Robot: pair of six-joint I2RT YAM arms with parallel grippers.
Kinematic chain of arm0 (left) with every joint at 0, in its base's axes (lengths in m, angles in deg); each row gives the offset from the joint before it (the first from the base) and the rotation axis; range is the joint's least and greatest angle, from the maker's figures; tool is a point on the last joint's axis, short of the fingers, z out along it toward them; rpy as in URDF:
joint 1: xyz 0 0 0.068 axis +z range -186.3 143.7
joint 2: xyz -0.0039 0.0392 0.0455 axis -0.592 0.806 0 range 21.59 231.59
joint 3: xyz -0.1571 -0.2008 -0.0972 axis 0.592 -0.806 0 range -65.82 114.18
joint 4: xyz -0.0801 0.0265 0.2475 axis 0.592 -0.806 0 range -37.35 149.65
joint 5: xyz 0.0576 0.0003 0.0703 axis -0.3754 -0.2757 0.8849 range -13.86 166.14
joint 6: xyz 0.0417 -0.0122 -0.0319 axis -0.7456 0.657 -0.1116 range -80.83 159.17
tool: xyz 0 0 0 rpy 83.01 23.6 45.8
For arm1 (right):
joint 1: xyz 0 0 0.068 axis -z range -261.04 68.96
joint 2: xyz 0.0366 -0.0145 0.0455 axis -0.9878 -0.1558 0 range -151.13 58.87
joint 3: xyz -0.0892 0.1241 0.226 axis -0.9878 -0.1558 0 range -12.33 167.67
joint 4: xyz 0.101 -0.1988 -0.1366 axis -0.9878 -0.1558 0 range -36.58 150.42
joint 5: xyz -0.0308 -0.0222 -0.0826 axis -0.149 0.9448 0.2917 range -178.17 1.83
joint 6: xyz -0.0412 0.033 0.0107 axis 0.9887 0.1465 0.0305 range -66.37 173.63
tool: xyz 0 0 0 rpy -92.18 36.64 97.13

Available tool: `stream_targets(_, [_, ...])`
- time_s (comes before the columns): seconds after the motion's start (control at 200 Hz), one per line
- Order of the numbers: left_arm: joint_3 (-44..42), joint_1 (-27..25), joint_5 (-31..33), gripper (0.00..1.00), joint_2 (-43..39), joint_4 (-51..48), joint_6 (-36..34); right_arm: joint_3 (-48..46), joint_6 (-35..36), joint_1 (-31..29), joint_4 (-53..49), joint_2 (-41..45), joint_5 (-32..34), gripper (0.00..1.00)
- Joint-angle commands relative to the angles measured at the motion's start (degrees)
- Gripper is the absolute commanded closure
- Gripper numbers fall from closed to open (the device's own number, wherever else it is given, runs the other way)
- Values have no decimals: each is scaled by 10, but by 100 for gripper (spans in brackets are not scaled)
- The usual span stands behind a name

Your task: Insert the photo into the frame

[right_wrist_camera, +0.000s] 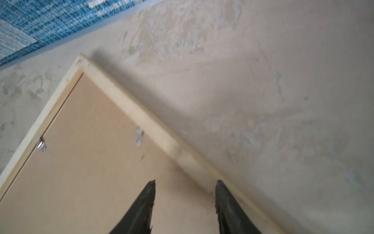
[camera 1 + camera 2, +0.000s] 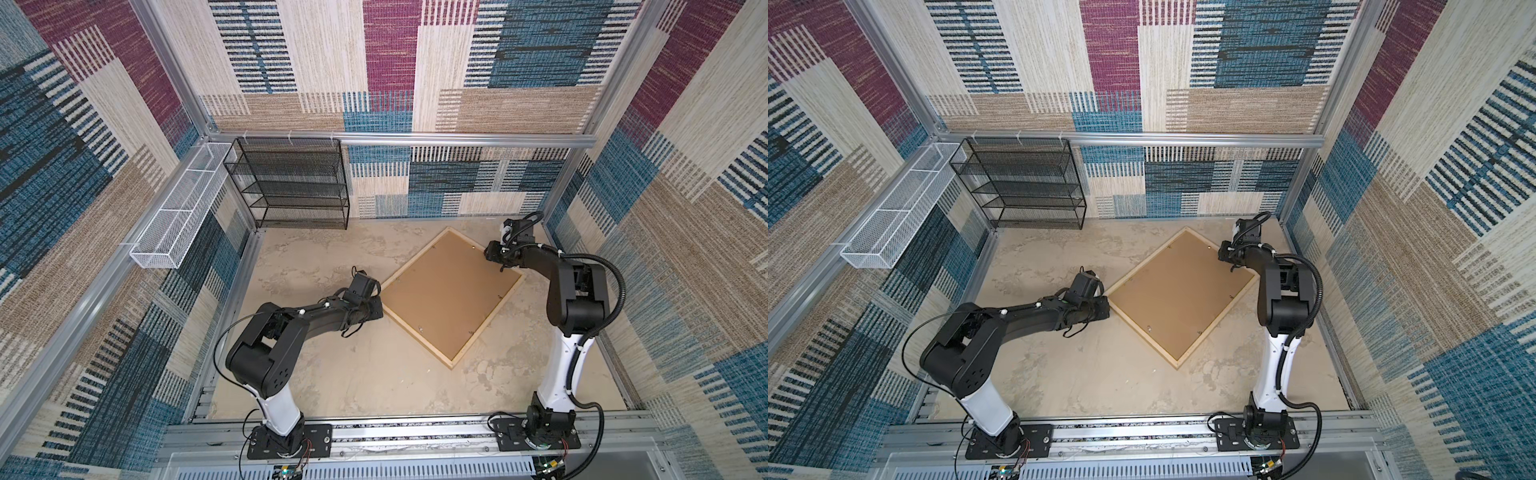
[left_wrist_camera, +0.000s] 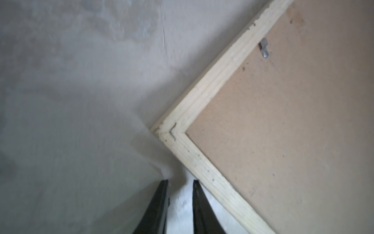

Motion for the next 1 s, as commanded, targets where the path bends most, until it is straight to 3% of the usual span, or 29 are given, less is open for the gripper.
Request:
stream_targets(0.0, [41,26,-31,75,55,-47,-41,-68,-28,-1,0,38,-17,50])
stream_targets(0.235, [169,66,-41,75,140,-90,-90,-238,-51,-1,53,145,-27,51])
stream_targets(0.416, [223,87,-39,75,158,-121,-115,-279,-57,-1,55,199,-58,52])
stream_targets(0.551, [225,85,-38,74,128,-143,-104,-297,-58,-1,67,226,-59,52])
stream_targets(0.701, [152,50,-15,67,48,-123,-40,-290,-63,-1,84,247,-70,52])
stream_targets(0.906, [74,-45,39,61,-30,-110,68,-275,-60,-6,84,258,-89,51])
stream_targets(0.992, [59,-78,56,54,-42,-112,107,-277,-63,-14,85,263,-91,50])
